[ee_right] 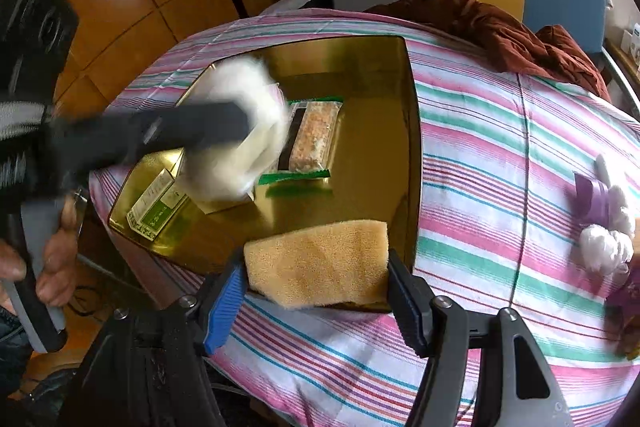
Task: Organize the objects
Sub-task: 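Open both tools to drop the sponge and sock into the tray, withdraw, then move both tools from the tray over to the pile of items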
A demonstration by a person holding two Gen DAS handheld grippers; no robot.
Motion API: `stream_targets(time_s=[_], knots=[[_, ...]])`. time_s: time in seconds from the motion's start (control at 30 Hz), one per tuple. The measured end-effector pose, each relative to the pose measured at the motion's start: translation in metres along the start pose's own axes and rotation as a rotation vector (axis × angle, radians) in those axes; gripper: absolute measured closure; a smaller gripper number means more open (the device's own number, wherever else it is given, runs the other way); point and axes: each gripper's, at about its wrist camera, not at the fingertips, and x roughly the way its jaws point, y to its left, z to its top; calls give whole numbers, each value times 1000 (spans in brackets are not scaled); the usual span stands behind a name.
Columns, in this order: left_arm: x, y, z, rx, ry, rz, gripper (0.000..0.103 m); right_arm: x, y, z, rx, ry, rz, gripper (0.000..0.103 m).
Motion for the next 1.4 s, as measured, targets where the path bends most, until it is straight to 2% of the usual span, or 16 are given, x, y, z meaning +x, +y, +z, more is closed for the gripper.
stream_targets(time_s=[0.1, 0.13, 0.37, 0.5, 0.63, 0.77, 0.97, 1.4], knots=[[-13, 9, -19, -6, 6, -3, 20, -5, -4, -3, 13, -16, 24, 30], [-16, 11, -24, -11, 3, 4, 16, -8, -4, -2, 19, -23, 37, 25], [-39, 23, -31, -70, -58, 40, 16, -18, -9, -3, 36, -55, 15, 25], [-47, 17, -24, -73, -119, 134, 12, -22, -11, -5, 46, -64, -8, 25], [-54, 6, -22, -35, -175, 253, 10, -27, -12, -5, 55, -86, -53, 25], [-55, -3, -27, 3, -200, 300, 7, -38, -6, -3, 54, -130, -127, 25], [-50, -10, -33, 24, -188, 309, 7, -53, 2, 1, 40, -191, -223, 25], [-47, -25, -33, 54, -178, 312, 7, -66, -3, -1, 34, -224, -343, 25]])
